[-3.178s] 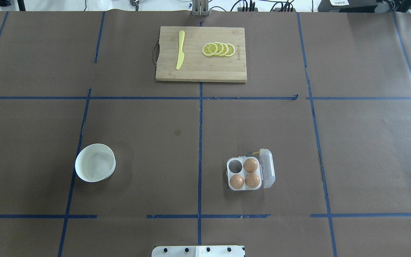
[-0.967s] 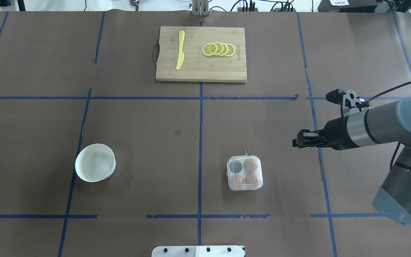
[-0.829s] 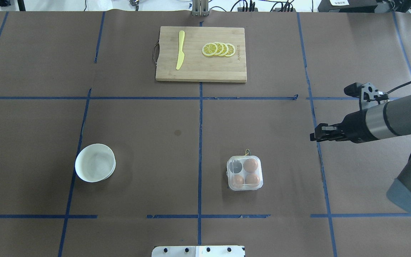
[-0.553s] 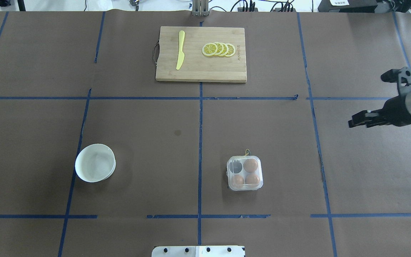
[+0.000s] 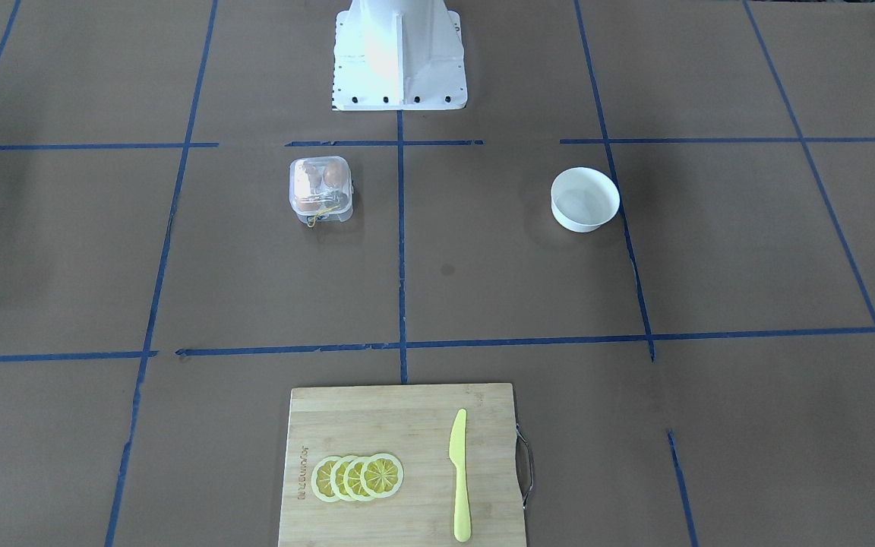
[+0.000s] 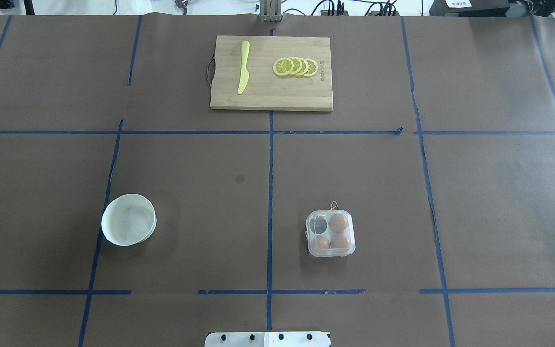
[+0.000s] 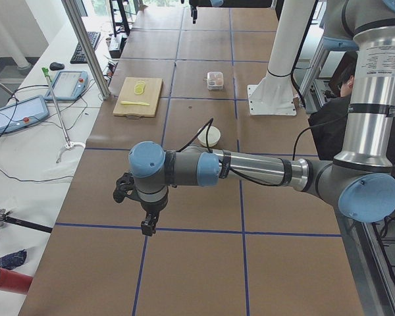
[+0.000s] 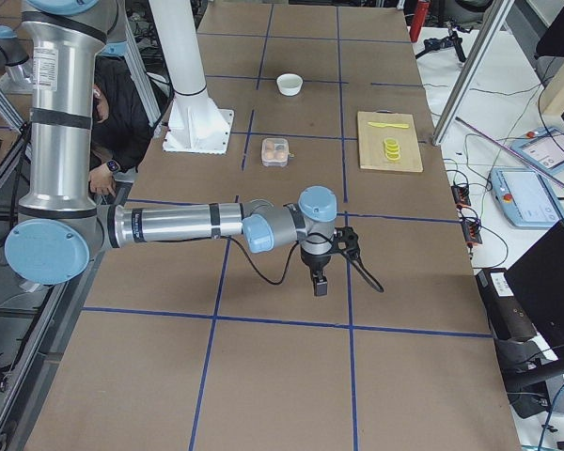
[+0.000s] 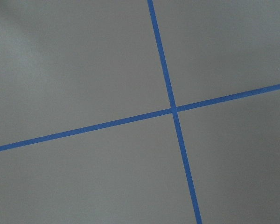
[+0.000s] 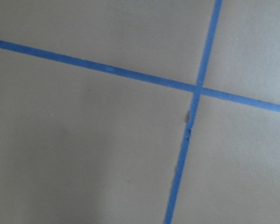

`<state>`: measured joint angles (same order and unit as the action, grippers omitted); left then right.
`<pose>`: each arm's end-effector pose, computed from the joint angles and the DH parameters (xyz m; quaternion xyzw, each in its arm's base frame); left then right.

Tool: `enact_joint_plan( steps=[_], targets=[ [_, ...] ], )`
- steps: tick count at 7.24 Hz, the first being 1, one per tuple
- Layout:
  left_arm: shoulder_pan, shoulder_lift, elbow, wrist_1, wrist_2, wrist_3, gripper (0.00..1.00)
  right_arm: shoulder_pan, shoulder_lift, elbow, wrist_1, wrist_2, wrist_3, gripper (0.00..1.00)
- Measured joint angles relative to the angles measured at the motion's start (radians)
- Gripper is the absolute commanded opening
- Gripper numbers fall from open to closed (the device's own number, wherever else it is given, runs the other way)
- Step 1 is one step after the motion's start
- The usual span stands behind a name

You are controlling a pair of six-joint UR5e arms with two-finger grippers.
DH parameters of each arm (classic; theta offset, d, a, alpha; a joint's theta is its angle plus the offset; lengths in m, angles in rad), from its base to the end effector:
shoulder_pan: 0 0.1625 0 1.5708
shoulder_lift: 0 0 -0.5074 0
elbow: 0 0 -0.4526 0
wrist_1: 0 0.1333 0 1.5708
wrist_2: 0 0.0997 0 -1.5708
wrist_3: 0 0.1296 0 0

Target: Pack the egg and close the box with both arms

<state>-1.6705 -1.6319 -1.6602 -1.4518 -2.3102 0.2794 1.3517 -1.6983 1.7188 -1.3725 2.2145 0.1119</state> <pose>-0.1036 -0.5737 0.6937 0.0825 0.3521 0.0893 0.9280 -0.0562 -0.5077 0.7361 0.0504 -0.3272 -0.0850 0.9398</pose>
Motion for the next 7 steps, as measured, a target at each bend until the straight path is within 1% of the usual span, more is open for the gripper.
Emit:
enact_joint_plan(
  steps=[2, 3, 4, 5, 6, 7],
  targets=[
    [0.001, 0.001, -0.007, 0.0, -0.001, 0.0, 1.0, 0.056, -0.041, -0.023, -0.017, -0.002, -0.044, 1.0],
    [0.002, 0.001, -0.007, 0.0, -0.002, 0.0, 1.0, 0.088, -0.042, -0.035, -0.019, 0.014, -0.048, 1.0],
    [0.003, 0.001, -0.006, 0.002, -0.003, 0.0, 1.0, 0.14, -0.034, -0.037, -0.045, 0.06, -0.051, 1.0],
    [0.003, 0.002, -0.003, 0.004, -0.004, 0.0, 1.0, 0.194, -0.019, -0.029, -0.105, 0.106, -0.057, 1.0],
    [0.003, 0.009, 0.0, 0.003, -0.005, 0.0, 1.0, 0.221, -0.006, -0.016, -0.152, 0.103, -0.065, 1.0],
    [0.003, 0.023, 0.001, 0.001, -0.006, 0.0, 1.0, 0.232, -0.002, -0.005, -0.171, 0.075, -0.069, 1.0]
  ],
)
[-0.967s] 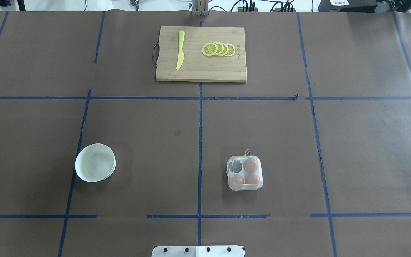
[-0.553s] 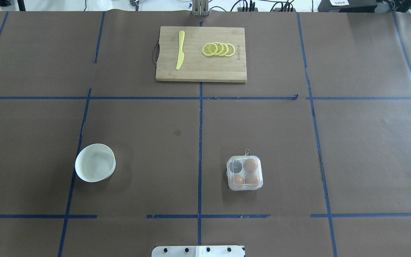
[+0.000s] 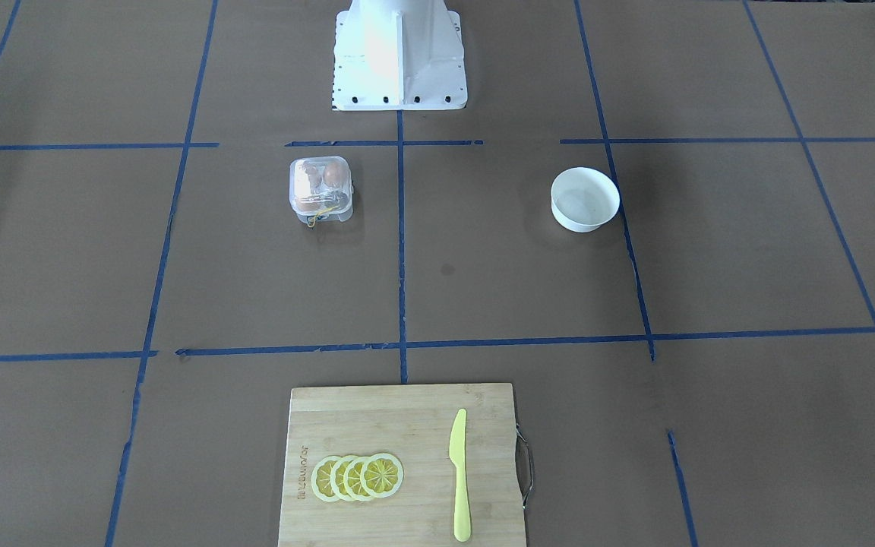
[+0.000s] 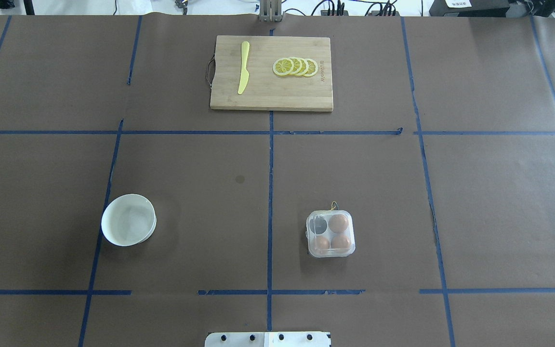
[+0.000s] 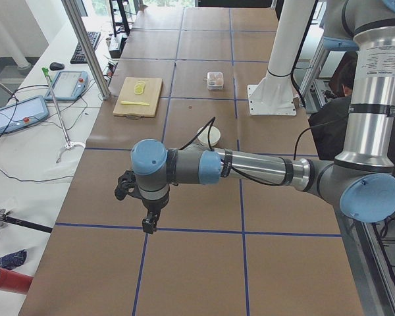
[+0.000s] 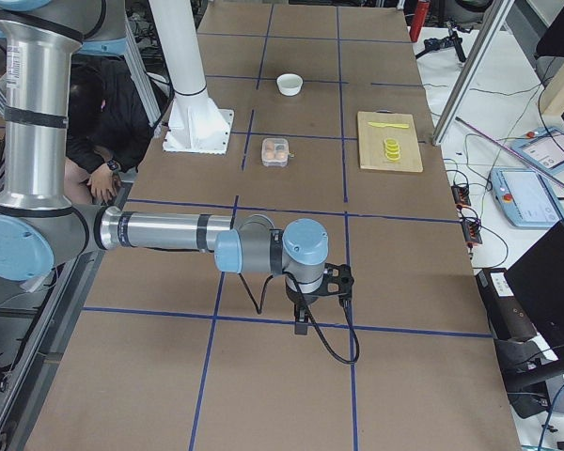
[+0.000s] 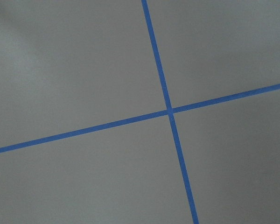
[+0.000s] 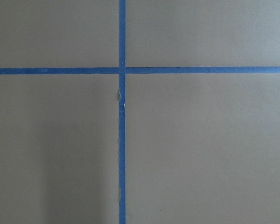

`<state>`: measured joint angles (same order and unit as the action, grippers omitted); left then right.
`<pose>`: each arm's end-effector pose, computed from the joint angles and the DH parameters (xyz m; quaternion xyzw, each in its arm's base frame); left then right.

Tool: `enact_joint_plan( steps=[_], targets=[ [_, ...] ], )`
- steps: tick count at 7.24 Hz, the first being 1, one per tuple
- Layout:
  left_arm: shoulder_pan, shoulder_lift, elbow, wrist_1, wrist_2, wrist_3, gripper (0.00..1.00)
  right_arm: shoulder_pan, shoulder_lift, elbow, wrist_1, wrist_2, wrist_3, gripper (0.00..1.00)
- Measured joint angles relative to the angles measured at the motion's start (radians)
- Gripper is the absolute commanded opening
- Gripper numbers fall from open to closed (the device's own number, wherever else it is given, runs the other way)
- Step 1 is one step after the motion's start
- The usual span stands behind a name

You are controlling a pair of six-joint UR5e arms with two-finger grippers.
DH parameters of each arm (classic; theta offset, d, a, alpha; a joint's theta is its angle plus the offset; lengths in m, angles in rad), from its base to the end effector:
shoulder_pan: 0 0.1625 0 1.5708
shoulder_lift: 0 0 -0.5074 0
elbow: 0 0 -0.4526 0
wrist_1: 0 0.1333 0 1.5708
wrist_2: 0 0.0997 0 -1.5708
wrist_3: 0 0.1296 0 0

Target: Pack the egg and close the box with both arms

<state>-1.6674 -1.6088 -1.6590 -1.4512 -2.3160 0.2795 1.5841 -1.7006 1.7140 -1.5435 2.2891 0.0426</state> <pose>-0.1000 -0.5616 0.7072 0.0711 0.3570 0.0863 0.9274 0.0545 -0.4898 0.7530 0.0139 -0.3516 0.0190 0.9358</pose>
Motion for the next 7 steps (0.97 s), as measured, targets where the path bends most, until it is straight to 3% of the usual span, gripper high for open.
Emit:
enact_joint_plan(
  steps=[7],
  targets=[
    [0.001, 0.026, -0.005, 0.002, -0.002, 0.001, 1.0, 0.004, -0.031, -0.005, -0.001, -0.065, -0.002, 1.0]
  ],
)
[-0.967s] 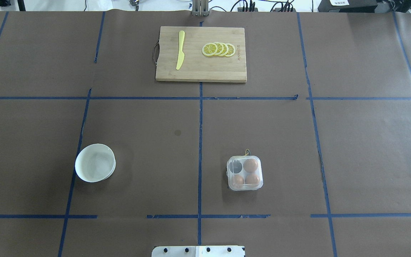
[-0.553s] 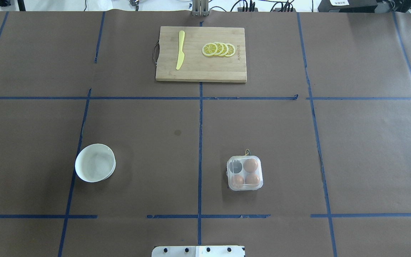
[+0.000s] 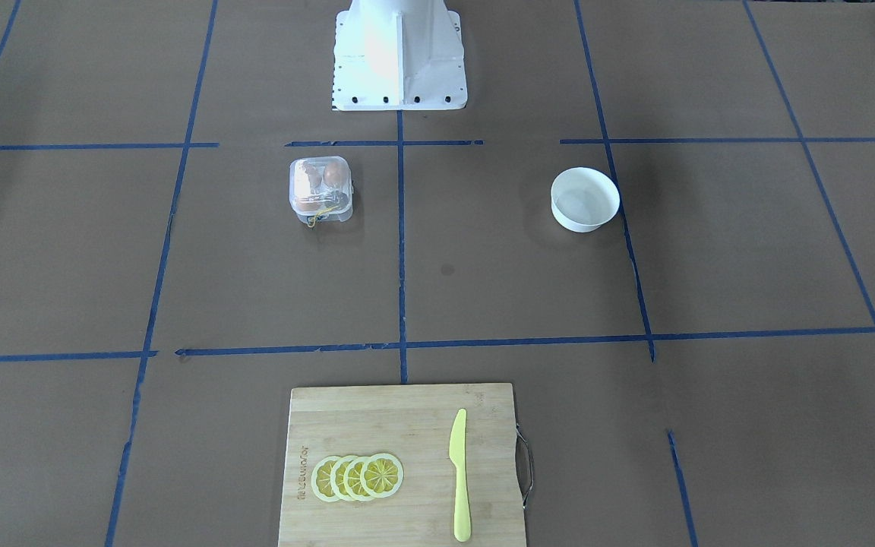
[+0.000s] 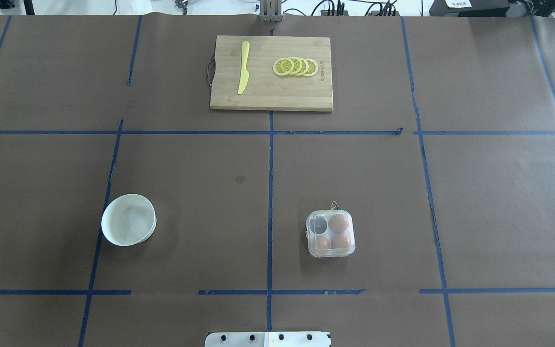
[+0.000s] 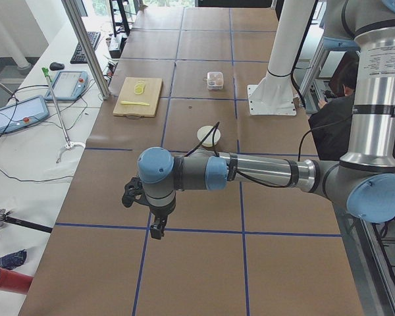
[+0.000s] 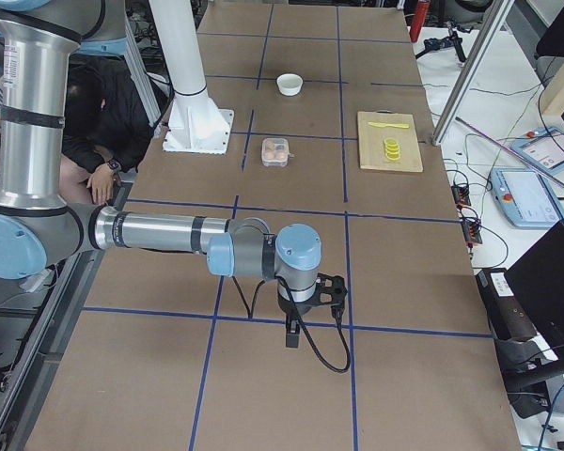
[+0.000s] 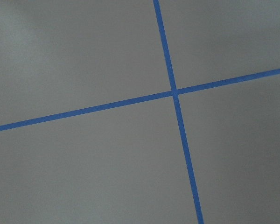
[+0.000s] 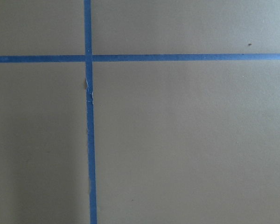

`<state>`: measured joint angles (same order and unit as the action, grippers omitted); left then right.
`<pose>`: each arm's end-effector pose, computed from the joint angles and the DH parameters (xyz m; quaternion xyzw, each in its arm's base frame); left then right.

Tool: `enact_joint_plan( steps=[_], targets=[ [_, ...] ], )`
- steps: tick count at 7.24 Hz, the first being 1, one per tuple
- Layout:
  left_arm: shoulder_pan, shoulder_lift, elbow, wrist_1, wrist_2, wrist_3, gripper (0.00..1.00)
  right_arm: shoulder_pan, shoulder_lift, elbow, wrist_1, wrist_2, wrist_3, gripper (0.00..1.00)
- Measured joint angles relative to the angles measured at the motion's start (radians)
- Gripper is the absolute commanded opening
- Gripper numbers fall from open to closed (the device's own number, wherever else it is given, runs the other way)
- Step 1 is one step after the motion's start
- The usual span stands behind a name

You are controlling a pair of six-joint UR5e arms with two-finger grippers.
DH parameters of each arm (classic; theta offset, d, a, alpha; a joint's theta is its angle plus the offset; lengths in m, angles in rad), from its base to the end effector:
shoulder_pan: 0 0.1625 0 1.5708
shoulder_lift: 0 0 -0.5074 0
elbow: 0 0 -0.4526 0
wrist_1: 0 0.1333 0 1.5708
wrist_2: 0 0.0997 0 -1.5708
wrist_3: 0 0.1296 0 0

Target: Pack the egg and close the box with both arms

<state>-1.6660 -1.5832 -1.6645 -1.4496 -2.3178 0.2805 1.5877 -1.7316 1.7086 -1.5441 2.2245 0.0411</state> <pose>-0.0978 -0.5478 0.7185 0.0612 0.3598 0.0834 0.9273 0.0624 -0.4703 0.7763 -0.0021 -0.3211 0.0269 0.9467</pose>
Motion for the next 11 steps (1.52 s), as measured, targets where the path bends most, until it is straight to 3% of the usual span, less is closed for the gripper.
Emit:
enact_joint_plan(
  steps=[11],
  targets=[
    [0.008, 0.001, 0.004, 0.002, -0.029, 0.0, 1.0, -0.002, -0.002, 0.0, -0.002, 0.014, -0.001, 1.0]
  ],
)
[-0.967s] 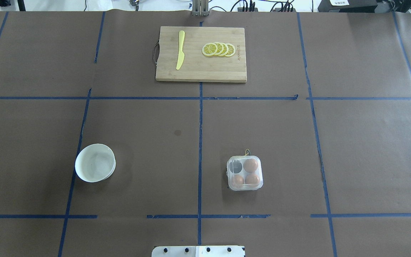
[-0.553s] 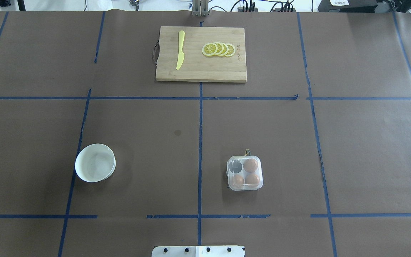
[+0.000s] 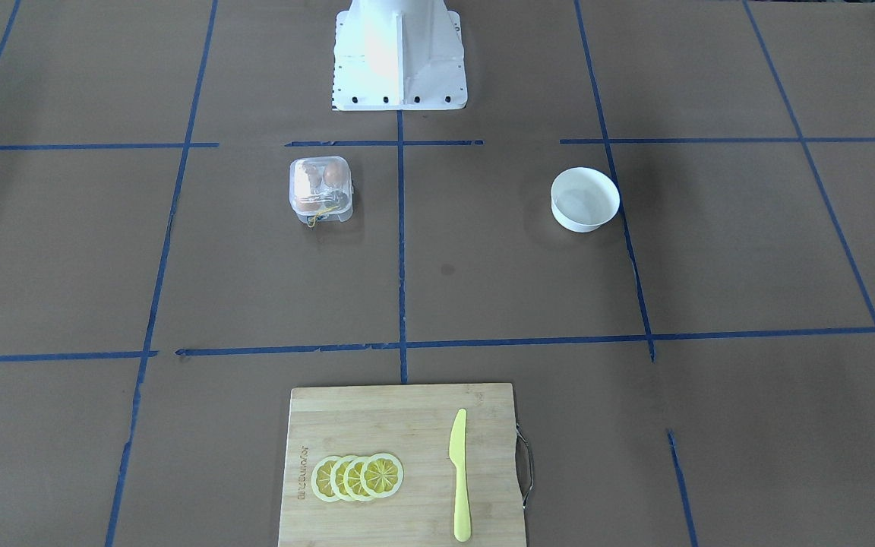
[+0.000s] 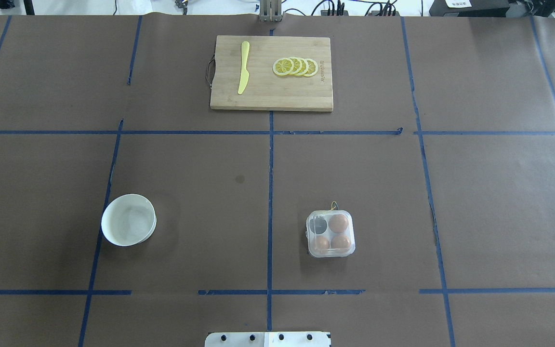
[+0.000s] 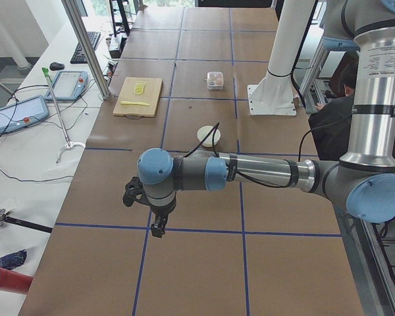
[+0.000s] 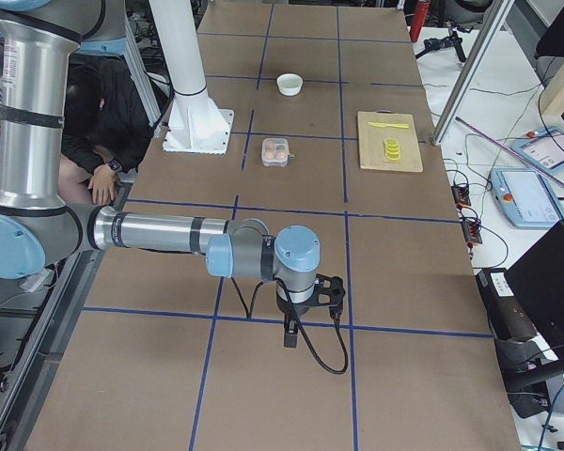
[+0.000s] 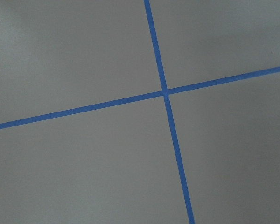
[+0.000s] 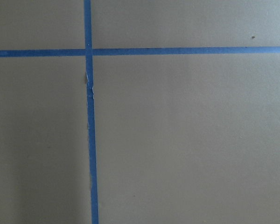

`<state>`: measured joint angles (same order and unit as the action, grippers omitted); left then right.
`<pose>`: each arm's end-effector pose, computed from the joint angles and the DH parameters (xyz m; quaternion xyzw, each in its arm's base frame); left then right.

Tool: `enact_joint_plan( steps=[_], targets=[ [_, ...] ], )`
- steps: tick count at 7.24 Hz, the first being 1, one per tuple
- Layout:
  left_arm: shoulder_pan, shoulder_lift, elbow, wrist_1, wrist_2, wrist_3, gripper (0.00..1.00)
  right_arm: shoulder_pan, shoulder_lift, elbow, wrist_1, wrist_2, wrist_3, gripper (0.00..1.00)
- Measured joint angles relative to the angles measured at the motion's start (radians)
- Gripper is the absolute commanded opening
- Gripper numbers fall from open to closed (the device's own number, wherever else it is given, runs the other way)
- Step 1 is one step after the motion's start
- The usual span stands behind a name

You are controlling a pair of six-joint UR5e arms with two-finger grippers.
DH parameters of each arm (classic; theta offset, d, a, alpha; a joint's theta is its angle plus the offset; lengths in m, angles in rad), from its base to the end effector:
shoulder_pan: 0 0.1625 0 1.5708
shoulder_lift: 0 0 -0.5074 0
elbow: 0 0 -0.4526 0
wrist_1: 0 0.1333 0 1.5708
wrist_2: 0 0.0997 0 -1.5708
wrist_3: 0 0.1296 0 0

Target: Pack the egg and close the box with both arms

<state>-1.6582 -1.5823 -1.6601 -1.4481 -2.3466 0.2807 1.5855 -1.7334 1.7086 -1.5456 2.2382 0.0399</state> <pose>-0.0907 -0.5480 0.7190 0.0593 0.3737 0.0852 0.9217 0.0600 -0.4692 0.7762 -0.0039 -0.3275 0.0257 0.9445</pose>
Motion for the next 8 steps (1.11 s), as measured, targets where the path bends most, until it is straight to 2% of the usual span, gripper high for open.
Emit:
enact_joint_plan(
  steps=[8],
  targets=[
    [0.0, 0.001, 0.002, 0.0, 0.002, -0.002, 1.0, -0.016, -0.002, -0.002, -0.002, 0.0, 0.004, 1.0]
  ],
)
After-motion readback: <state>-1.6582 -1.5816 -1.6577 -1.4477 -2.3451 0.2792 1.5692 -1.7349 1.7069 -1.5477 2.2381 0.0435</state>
